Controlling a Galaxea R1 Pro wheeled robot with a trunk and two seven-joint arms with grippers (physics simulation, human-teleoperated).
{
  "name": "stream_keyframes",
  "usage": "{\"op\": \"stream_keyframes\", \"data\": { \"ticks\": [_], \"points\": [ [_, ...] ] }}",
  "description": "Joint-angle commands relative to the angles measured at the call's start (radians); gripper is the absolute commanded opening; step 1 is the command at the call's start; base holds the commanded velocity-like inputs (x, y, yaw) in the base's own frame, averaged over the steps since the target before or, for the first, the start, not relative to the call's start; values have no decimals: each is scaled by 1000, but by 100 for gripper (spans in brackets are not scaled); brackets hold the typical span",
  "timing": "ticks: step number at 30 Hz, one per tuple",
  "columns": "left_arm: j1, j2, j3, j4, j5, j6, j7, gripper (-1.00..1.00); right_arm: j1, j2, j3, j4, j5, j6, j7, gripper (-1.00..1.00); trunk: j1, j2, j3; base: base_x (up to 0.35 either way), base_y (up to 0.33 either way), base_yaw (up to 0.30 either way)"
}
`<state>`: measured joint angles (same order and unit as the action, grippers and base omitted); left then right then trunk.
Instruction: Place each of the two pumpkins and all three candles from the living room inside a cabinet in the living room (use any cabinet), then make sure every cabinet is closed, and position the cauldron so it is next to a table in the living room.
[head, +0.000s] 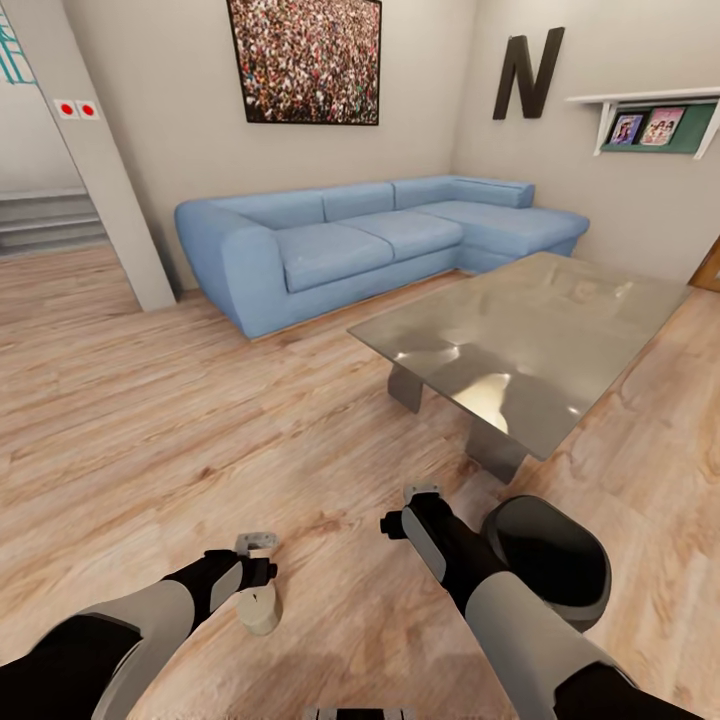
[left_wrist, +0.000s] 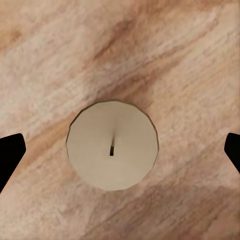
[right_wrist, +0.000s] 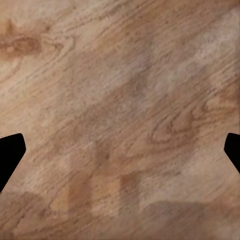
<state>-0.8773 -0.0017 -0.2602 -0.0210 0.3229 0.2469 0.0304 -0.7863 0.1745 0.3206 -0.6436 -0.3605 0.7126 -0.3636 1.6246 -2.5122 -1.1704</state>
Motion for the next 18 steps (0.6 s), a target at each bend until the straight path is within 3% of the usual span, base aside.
{"op": "stream_keyframes", "data": {
  "ticks": [1,10,18],
  "points": [
    [0,0,-8,-2,10,4,3,100,-1,0,3,3,-9,-2,-9,100,0,-1,-5,0,0,0],
    [0,0,-9,-2,10,-6,3,100,-1,0,3,10,-9,-8,-9,100,4,-3,-40,0,0,0],
    [0,1,-8,-2,12,-7,3,100,-1,0,3,10,-9,-9,-9,100,4,-3,-40,2,0,0]
  ]
}}
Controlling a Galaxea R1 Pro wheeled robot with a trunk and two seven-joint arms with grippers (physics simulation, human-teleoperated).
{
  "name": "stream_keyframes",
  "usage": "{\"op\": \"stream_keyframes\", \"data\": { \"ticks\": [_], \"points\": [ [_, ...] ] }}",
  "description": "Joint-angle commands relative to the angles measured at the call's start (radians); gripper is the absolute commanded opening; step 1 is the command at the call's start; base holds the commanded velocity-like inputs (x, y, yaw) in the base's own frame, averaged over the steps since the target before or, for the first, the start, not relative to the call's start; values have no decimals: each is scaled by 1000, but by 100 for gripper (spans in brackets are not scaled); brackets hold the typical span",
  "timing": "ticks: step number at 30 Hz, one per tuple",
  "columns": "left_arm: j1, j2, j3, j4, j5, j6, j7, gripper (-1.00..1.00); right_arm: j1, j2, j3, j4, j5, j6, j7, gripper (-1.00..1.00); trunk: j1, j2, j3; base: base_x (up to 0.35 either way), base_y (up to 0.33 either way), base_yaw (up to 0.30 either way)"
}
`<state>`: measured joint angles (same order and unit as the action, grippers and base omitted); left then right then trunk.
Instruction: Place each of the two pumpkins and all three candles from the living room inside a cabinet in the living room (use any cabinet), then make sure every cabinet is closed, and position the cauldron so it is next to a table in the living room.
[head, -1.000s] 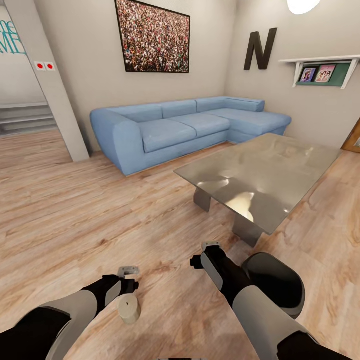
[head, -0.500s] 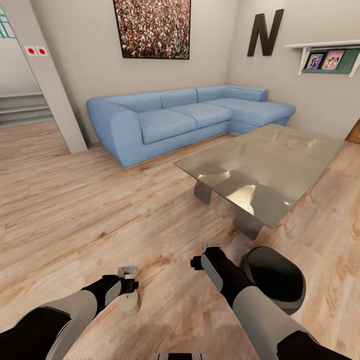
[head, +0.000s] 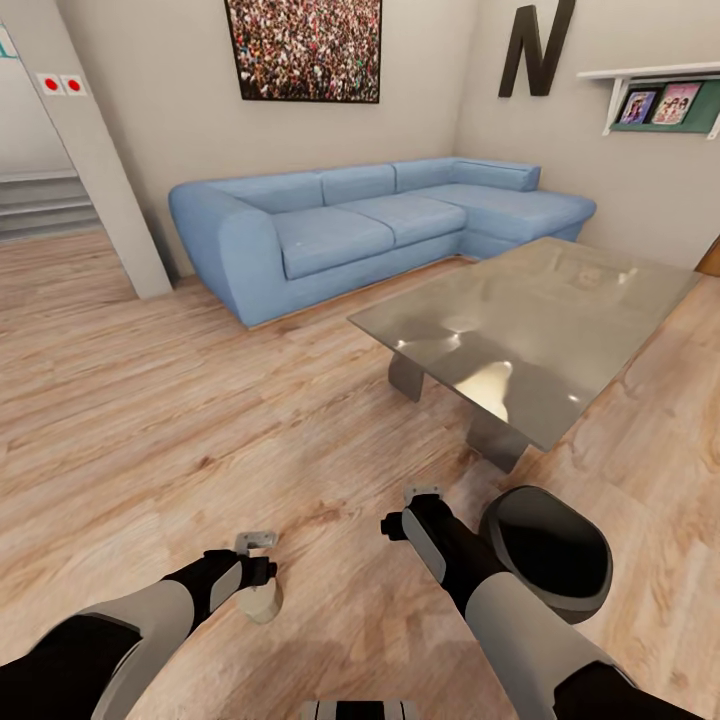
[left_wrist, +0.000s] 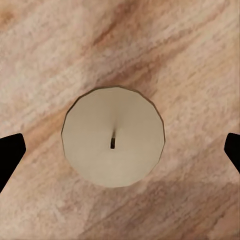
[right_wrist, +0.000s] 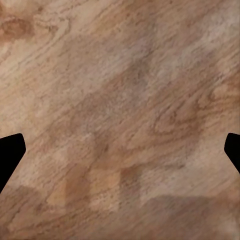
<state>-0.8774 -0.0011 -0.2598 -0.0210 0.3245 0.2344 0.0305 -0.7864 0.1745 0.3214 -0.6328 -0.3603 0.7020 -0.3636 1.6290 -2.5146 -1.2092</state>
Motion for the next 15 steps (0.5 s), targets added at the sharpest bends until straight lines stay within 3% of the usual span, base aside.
{"op": "stream_keyframes", "data": {
  "ticks": [1,9,15],
  "points": [
    [0,0,-7,-2,11,6,3,100,-1,0,2,-1,-9,2,-9,100,0,0,-1,123,0,0],
    [0,0,-7,-2,11,6,3,100,-1,0,2,0,-9,2,-9,100,0,0,-1,256,0,0],
    [0,-1,-9,-2,9,5,3,100,-1,0,2,0,-9,2,-9,100,0,0,-1,62,0,0]
  ]
}}
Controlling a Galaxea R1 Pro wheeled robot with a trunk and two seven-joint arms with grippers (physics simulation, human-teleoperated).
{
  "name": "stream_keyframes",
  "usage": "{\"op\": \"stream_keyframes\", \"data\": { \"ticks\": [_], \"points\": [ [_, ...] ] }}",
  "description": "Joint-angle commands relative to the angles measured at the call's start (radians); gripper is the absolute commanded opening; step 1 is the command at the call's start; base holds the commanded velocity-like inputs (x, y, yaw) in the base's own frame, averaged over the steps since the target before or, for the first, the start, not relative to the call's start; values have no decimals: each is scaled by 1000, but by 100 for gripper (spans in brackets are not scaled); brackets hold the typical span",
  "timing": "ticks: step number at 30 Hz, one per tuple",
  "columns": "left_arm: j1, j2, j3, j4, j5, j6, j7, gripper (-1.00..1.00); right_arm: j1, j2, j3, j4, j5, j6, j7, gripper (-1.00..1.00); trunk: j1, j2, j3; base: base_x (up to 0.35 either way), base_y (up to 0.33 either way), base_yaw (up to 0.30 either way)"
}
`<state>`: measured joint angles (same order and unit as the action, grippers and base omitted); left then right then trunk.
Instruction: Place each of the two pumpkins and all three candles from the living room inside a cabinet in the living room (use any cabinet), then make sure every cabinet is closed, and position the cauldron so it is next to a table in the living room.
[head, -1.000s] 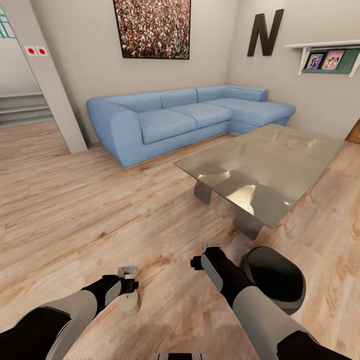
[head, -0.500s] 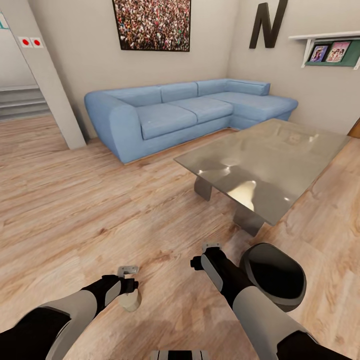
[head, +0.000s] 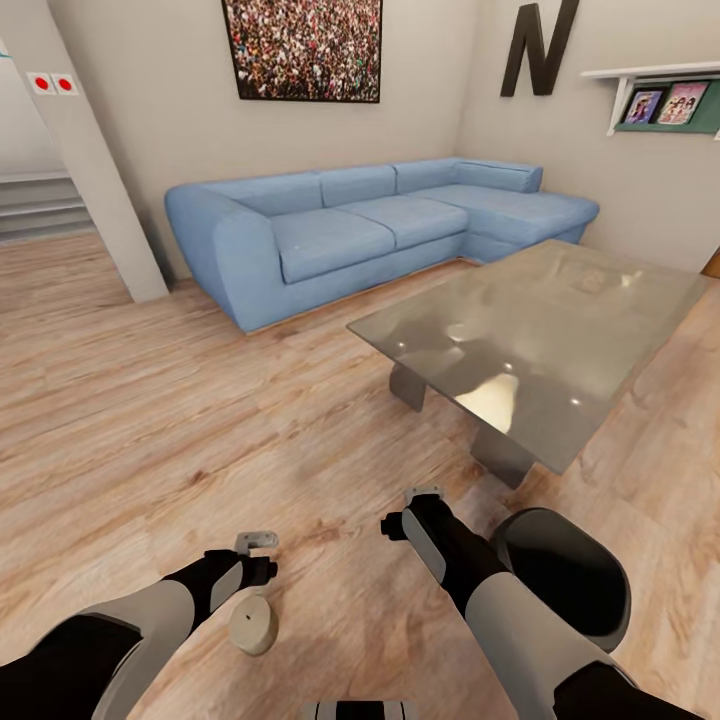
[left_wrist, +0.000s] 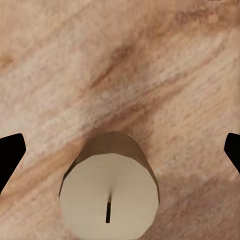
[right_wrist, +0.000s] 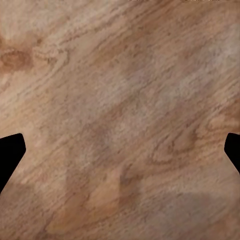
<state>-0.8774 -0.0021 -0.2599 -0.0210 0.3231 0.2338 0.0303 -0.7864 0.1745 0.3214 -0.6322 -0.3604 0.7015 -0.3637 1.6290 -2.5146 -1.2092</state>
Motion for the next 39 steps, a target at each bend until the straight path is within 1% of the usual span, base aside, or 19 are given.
{"op": "stream_keyframes", "data": {
  "ticks": [1,23,31,39],
  "points": [
    [0,0,-8,-2,10,6,3,100,-1,0,2,-1,-9,2,-9,100,0,0,-1,18,0,0],
    [0,-1,-9,-2,8,7,3,100,-1,0,2,0,-9,2,-9,100,10,-5,-86,1,0,0],
    [0,-1,-9,-2,7,7,43,100,-1,0,2,0,-9,2,-9,100,13,-7,-117,0,0,0],
    [0,0,-9,-2,7,7,46,100,-1,0,2,0,-9,2,-9,100,17,-9,-148,0,0,0]
  ]
}}
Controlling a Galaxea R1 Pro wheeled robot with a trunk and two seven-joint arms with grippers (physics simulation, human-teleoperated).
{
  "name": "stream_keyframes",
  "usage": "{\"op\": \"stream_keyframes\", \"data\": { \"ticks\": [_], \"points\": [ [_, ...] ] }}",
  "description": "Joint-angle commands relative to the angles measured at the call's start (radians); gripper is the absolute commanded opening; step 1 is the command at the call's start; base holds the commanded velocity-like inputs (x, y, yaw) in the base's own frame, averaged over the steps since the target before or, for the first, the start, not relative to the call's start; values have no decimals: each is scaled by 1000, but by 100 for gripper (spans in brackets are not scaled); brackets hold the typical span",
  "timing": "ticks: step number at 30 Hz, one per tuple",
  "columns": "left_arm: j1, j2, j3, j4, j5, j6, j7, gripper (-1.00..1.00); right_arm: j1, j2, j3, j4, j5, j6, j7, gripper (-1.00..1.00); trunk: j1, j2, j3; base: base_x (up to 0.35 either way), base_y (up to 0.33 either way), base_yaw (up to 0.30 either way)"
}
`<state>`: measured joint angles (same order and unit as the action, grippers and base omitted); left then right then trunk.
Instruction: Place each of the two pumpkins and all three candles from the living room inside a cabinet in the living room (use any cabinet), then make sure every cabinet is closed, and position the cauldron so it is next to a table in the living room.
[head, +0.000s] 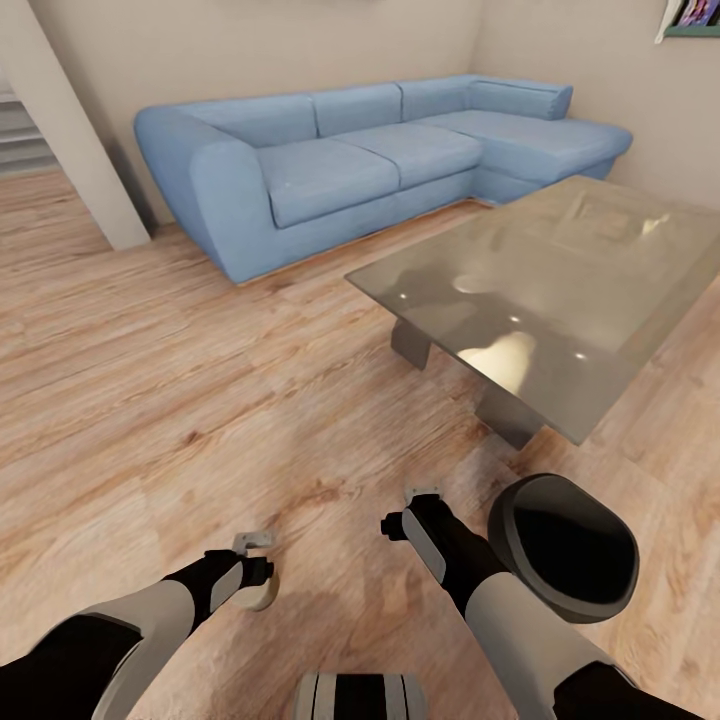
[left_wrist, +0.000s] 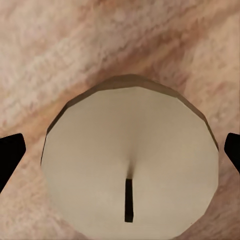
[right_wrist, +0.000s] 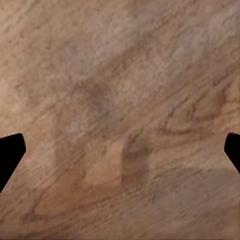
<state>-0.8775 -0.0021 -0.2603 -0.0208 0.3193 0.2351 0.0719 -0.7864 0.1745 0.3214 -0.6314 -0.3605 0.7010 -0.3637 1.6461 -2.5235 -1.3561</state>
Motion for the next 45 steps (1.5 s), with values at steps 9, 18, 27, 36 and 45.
{"op": "stream_keyframes", "data": {
  "ticks": [9,18,27,36,45],
  "points": [
    [0,-1,-10,-2,10,5,5,100,-1,0,2,-1,-9,2,-9,100,1,-1,-12,0,0,0],
    [0,-10,-10,-1,10,-25,3,-100,-1,0,2,-1,-9,2,-9,100,1,-1,-12,0,0,0],
    [0,-10,-10,-1,10,-29,3,-100,-1,0,2,-1,-9,2,-9,100,1,-1,-12,0,0,0],
    [0,-6,-8,-1,11,-30,3,-100,-1,0,3,26,-9,-23,-8,100,1,-1,-12,0,0,0],
    [0,-4,-9,-1,10,-31,3,-100,-1,0,1,45,-22,-53,-4,100,-2,1,15,0,0,0]
  ]
}}
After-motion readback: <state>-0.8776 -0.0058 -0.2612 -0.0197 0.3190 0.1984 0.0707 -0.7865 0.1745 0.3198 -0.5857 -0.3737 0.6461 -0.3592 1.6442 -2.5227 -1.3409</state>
